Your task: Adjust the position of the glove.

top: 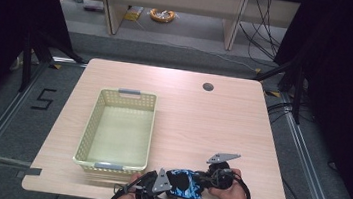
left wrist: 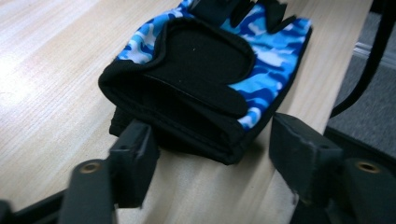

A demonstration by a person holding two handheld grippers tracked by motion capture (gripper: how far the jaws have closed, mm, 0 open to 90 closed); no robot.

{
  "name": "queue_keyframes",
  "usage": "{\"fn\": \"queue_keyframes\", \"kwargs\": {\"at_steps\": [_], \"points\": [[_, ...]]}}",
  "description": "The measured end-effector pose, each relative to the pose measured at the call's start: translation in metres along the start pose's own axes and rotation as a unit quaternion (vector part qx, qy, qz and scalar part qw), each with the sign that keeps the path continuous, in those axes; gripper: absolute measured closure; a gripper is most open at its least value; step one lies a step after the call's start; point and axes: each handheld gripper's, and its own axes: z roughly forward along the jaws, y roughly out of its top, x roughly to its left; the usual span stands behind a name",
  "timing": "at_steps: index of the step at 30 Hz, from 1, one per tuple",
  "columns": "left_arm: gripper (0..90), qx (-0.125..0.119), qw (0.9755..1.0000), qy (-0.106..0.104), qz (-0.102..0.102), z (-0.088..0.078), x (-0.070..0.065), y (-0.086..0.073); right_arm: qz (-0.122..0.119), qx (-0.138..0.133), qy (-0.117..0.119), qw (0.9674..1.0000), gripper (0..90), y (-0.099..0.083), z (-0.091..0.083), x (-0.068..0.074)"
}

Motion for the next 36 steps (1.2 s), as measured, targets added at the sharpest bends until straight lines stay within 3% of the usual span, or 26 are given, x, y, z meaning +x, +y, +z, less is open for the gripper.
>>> {"fn": "queue_keyframes", "kwargs": {"at_steps": [2,3,5,7,8,12,13,16,21,25,26,27,33,34,36], "points": [[38.6,-0.003,0.9999,-0.004,-0.010,0.002,0.002,0.001,0.000,-0.001,0.000,1.0000,79.8,0.000,0.000,0.000],[38.6,-0.003,1.0000,-0.009,0.001,0.001,0.003,0.002,0.001,0.000,-0.001,1.0000,79.8,0.000,0.000,0.000],[43.9,-0.003,1.0000,-0.004,-0.002,0.002,0.003,0.002,-0.001,0.006,-0.002,1.0000,79.7,0.000,-0.001,0.001],[51.5,-0.007,0.9999,-0.006,0.007,0.001,0.000,0.003,0.000,0.006,-0.003,1.0000,79.8,0.000,-0.001,0.001],[53.3,-0.006,0.9999,0.005,0.015,0.000,-0.002,0.002,-0.004,0.012,-0.002,0.9999,79.8,0.000,-0.002,0.001],[59.3,-0.016,0.9998,-0.005,0.010,0.000,-0.002,0.002,-0.004,0.004,-0.004,1.0000,79.9,-0.001,0.000,0.002],[62.2,-0.022,0.9995,0.005,0.024,-0.004,-0.002,0.003,-0.003,0.004,-0.004,1.0000,79.9,-0.001,0.000,0.002],[68.1,-0.029,0.9993,-0.005,0.023,-0.004,-0.004,0.003,-0.002,0.004,-0.004,1.0000,79.9,-0.001,0.000,0.002],[75.9,-0.034,0.9991,0.001,0.026,-0.007,-0.005,0.005,-0.005,0.005,0.000,1.0000,80.1,-0.001,-0.001,0.000],[77.3,-0.038,0.9988,0.001,0.032,-0.007,-0.005,0.006,0.000,0.003,0.003,1.0000,80.2,-0.002,-0.002,-0.001],[77.6,-0.037,0.9988,0.000,0.031,-0.007,-0.004,0.006,0.005,-0.012,0.003,0.9999,80.2,-0.003,-0.001,0.000],[78.0,-0.037,0.9988,-0.002,0.033,-0.009,-0.004,0.006,0.004,0.000,0.008,1.0000,80.3,-0.003,-0.004,-0.002],[78.9,-0.039,0.9987,0.004,0.034,-0.011,-0.004,0.005,0.007,-0.018,0.006,0.9998,80.3,-0.002,-0.004,0.001],[79.0,-0.044,0.9984,0.002,0.035,-0.011,-0.003,0.005,0.009,-0.005,0.005,0.9999,80.3,-0.001,-0.006,0.002],[79.3,-0.040,0.9986,-0.001,0.035,-0.014,-0.003,0.005,0.006,-0.014,0.016,0.9998,80.4,0.000,-0.005,0.002]]}}
